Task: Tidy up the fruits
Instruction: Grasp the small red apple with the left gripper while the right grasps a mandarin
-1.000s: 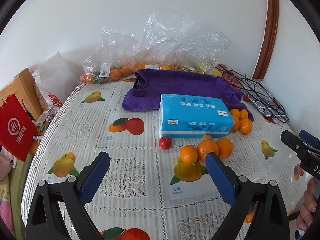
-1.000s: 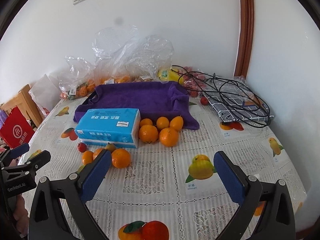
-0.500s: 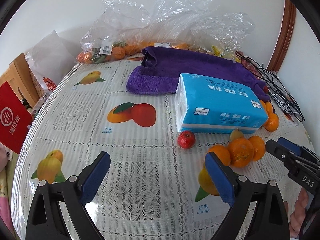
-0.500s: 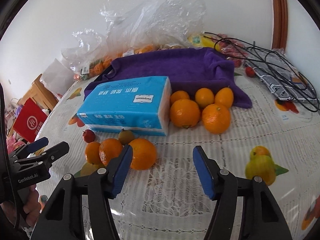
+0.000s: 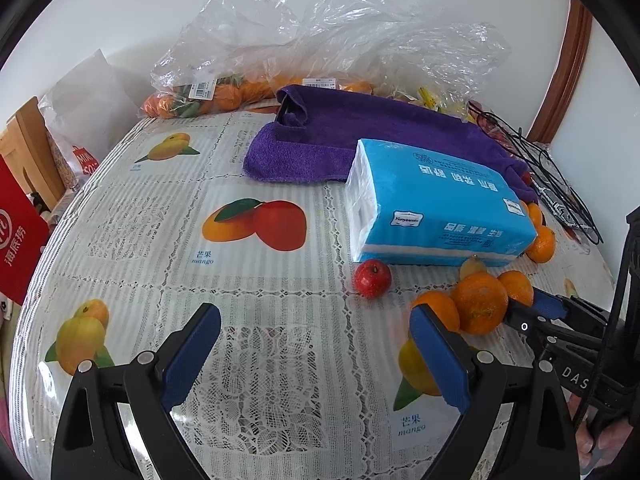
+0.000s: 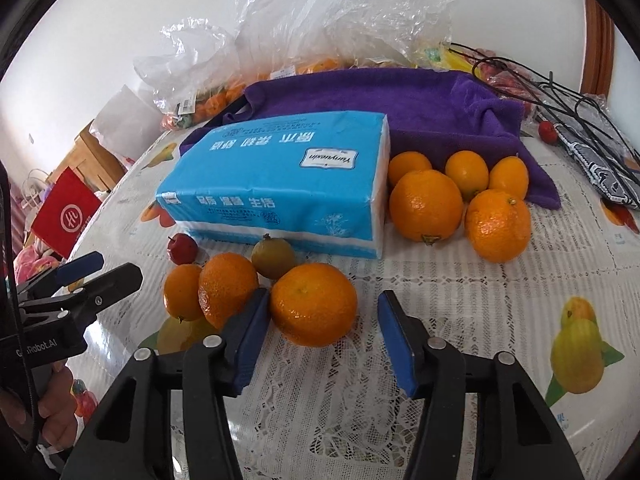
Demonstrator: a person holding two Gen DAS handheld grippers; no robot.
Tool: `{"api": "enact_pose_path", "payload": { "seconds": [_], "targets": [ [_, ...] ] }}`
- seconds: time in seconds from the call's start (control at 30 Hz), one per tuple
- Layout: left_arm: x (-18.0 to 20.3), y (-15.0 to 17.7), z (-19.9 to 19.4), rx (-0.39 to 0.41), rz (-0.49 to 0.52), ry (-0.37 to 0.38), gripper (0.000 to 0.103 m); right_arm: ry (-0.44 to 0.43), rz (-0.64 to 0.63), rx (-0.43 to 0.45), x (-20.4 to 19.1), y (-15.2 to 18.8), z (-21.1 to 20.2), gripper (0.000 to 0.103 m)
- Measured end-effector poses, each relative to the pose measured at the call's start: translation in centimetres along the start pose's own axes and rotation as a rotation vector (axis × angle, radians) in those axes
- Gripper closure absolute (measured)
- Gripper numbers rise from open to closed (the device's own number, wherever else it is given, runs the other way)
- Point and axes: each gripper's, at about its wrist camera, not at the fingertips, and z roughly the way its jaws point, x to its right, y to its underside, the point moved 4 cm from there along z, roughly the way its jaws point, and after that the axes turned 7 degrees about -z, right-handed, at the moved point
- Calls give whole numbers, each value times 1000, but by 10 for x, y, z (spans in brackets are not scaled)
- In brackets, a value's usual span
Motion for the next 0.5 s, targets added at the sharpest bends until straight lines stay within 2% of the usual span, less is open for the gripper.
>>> {"api": "enact_pose_path", "payload": {
  "seconds": [0.07,0.2,0.27,0.4,0.5],
  "targets": [
    [1,-1,1,2,4,-4,8,37,-13,17,0,0,-4,60],
    [5,-5,9,-10,10,-8,13,28,6,23,12,1,-11,60],
    [8,-7,14,-17,14,-12,17,55,11,25,21,3,-13,60],
    [13,-8,28,-50,11,2,32,104,21,19,39,8,-19,60],
    [18,-7,35,-64,18,6,36,119,19,11,46,12,-21,60]
  ]
}}
